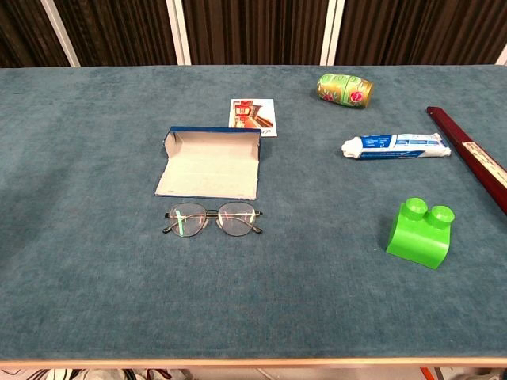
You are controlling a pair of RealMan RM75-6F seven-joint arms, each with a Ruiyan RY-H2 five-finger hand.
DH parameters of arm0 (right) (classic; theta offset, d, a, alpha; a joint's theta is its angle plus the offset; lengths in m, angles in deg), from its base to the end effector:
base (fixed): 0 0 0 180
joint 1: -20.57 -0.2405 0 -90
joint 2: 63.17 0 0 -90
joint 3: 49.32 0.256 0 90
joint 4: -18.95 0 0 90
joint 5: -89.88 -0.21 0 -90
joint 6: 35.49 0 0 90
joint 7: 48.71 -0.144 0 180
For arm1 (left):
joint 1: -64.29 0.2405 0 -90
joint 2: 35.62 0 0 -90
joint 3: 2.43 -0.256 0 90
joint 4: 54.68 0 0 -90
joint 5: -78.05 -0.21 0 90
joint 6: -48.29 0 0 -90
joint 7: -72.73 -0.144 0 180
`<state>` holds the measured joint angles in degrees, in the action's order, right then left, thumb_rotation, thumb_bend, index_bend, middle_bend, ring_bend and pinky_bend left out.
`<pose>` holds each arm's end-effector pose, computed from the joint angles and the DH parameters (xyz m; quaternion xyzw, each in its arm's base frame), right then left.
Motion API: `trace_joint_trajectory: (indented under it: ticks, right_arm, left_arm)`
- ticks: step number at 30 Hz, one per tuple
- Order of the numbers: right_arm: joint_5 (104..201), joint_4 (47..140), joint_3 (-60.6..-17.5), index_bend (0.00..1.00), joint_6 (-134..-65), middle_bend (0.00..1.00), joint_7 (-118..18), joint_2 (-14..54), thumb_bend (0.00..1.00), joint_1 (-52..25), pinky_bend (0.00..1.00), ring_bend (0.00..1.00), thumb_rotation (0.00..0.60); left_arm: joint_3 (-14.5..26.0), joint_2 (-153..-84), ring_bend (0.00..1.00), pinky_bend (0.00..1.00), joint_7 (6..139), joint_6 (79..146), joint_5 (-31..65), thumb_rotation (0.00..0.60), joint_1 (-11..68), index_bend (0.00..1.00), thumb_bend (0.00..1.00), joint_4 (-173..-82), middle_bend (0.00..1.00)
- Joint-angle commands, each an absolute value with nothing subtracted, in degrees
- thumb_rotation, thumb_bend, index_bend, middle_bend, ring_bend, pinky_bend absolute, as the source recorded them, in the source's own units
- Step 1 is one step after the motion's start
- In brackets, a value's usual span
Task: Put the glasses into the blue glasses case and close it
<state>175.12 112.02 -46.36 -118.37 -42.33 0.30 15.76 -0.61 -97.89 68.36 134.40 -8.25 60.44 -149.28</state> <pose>-0.3131 -0.1809 0.1574 0.6182 -0.3679 0.3442 0.6033 -0.3085 0.1714 0.1653 -0.6060 -0.3706 -0.3648 0.6020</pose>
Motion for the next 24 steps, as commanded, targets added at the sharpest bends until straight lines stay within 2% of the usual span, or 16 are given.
trace_joint_trajectory:
  ticks: [1, 24]
  right_arm:
    - [175.2, 112.0, -46.4, 0.0, -118.4, 0.0, -42.1, 0.3, 0.06, 15.8, 0.23, 0.0, 0.6]
    - [174.8, 112.4, -46.5, 0.0, -118.1, 0.0, -41.8, 0.1, 0.06, 15.8, 0.23, 0.0, 0.6]
  left_arm:
    - [-0.6, -97.8, 0.0, 0.0, 68.3, 134.1, -8.0, 0.6, 60.4, 0.02, 0.17, -149.4, 0.0]
    - [-0.1, -98.5, 0.0, 0.0, 64.8, 133.9, -5.8, 0.6, 60.5, 0.01, 0.17, -150.3, 0.0]
